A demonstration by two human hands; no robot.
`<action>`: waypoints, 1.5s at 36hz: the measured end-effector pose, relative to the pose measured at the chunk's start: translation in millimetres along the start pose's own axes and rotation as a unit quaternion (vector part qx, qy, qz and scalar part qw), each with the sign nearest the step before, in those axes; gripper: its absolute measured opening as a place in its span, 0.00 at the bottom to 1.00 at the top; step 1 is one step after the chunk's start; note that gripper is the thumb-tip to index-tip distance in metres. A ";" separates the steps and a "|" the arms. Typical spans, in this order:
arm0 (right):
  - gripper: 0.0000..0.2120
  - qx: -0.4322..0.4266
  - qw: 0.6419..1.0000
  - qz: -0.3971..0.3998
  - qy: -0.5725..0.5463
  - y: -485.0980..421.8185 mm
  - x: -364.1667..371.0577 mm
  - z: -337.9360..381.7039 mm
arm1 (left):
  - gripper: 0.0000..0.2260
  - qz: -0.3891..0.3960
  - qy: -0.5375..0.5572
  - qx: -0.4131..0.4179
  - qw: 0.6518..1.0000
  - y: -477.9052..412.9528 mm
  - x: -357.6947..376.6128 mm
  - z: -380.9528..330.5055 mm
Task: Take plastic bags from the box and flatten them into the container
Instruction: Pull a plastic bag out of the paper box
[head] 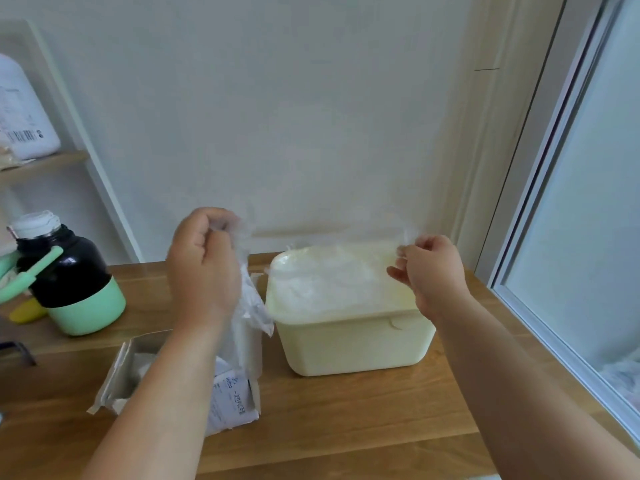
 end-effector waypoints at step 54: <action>0.26 -0.264 0.891 0.320 0.186 36.8 35.6 40.2 | 0.22 0.328 0.092 -0.267 0.901 -0.5 51.4 -3.6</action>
Point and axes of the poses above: each hand's wrist, its own y-axis away from the middle knuckle, its own x-axis out of the palm, z = x × y, the point moved 2 cm from there along -y, towards the middle knuckle, and after that the axes turned 14 degrees about -z, right-handed, at the moved point
